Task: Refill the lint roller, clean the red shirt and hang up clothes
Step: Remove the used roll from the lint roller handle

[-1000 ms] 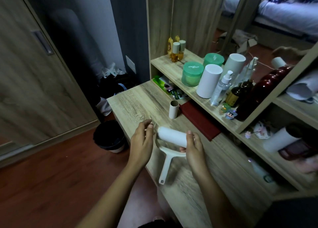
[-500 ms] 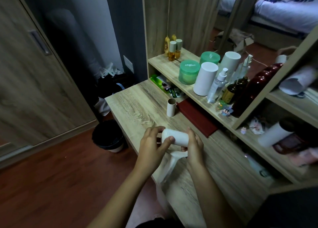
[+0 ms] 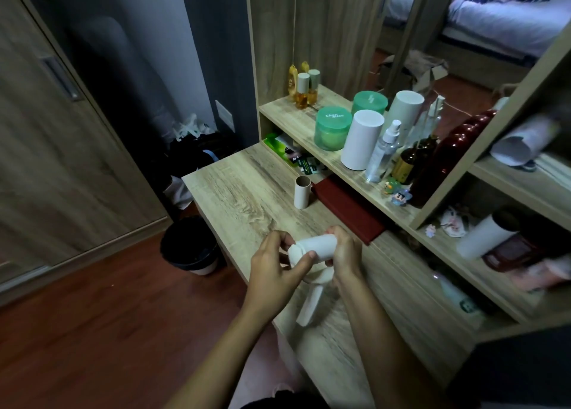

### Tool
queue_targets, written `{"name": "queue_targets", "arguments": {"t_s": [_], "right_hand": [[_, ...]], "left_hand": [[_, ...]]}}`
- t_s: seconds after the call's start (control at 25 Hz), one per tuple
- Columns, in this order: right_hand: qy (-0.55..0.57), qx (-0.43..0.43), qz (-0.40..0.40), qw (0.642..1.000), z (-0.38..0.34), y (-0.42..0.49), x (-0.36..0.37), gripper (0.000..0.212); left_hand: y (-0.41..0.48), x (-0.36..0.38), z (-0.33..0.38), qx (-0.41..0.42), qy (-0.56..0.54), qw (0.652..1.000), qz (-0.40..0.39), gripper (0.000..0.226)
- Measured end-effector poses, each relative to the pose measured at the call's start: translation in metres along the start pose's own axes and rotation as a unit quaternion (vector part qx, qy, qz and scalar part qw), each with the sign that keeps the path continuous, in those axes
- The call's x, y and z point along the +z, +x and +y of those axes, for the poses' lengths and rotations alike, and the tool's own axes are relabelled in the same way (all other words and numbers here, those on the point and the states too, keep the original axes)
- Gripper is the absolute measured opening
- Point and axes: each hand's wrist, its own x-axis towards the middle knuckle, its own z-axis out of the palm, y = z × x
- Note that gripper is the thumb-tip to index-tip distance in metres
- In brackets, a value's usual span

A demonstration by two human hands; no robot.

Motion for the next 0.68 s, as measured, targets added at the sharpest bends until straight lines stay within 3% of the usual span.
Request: {"name": "queue_targets", "arguments": {"t_s": [0.36, 0.52, 0.68], "right_hand": [[-0.068, -0.134, -0.020, 0.988, -0.016, -0.002, 0.001, 0.021], [-0.054, -0.142, -0.040, 0.988, -0.021, -0.005, 0.002, 0.020], [-0.032, -0.149, -0.133, 0.979, -0.021, -0.005, -0.003, 0.023]], "left_hand": [[0.002, 0.000, -0.008, -0.018, -0.069, 0.997, -0.020, 0.033], [0.002, 0.005, -0.003, -0.018, -0.132, 0.991, 0.011, 0.028], [0.005, 0.004, -0.007, -0.015, -0.091, 0.995, 0.047, 0.034]]}}
